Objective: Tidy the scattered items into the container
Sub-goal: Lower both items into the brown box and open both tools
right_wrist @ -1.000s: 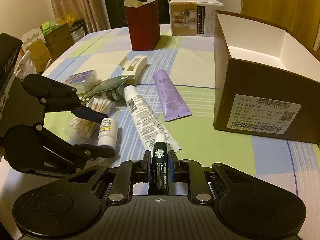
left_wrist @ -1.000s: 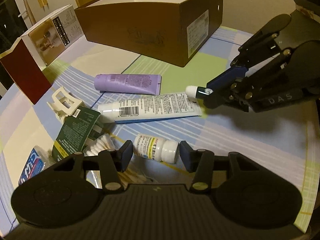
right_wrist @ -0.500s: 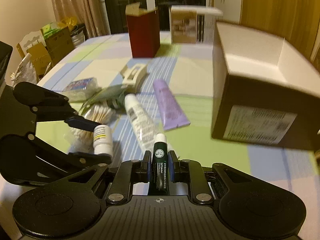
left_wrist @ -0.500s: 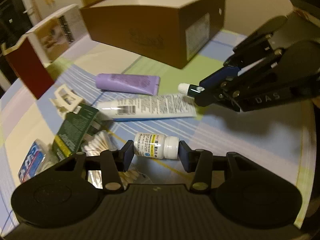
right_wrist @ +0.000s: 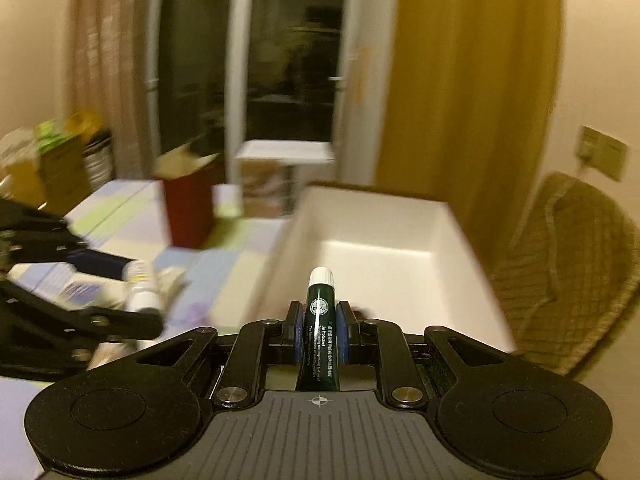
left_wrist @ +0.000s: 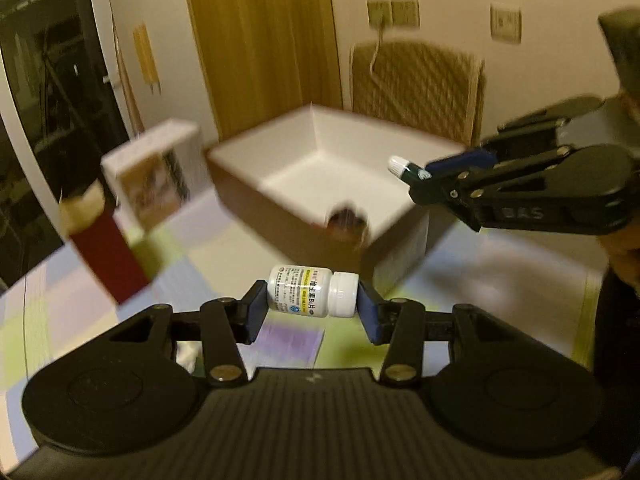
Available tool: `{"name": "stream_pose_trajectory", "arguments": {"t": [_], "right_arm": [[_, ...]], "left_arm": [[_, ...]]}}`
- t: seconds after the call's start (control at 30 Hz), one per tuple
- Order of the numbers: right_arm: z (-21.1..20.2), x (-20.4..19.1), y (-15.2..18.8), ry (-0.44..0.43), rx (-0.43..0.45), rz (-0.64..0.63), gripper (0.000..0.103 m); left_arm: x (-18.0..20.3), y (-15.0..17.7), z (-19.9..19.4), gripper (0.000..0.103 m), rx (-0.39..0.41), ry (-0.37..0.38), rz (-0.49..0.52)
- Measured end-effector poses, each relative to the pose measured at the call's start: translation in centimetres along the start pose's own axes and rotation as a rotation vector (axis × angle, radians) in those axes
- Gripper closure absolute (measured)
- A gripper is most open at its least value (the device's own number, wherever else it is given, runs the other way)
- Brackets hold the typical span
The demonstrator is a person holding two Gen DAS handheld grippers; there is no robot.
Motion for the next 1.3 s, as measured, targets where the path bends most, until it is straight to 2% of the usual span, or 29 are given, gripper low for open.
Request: {"name": "stream_pose_trajectory", "arguments": {"t": [0.13,0.33,0.57,0.8,0.87,1.3], "right_arm": [[1.8,3.2,-1.3,0.026,-0.017,0.019,0.083],[3.8,6.2,-0.6,0.021,-0.063,0.050,0.083],[5.1,7.9,0.9,0.013,-0.095,0.078,0.083],[5.7,8.3,1.2,0.007,-0.104,0.085,0.083],[5.9,8.3,1.2,0.004,-0.105,0.083,0.083],[6.7,7.6,0.6,-0.011,-0.103,0.054,0.083]], "left_arm": [[1.6,-3.9,2.3,0.061,0.039,0.021,-0.019],[3.4,-6.8,6.5,0.061,0.039,0.014,-0.016],[4.9,-6.3,9.7,0.061,0.005,-0.018,0.039],[5.0,-6.1,10.7,0.060,0.000,-0.041,0.057],[4.8,-6.3,10.6,0.041,0.016,-0.050,0.042],[3.5,-6.4,9.1,0.041,0.031,-0.078,0.016]]}}
Point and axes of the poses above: each gripper's, at about its wrist camera, not at the fingertips, and z roughly the way its jaws point, x to its right, y to its underside, the point moved 6 cm from there along z, roughly the way its jaws point
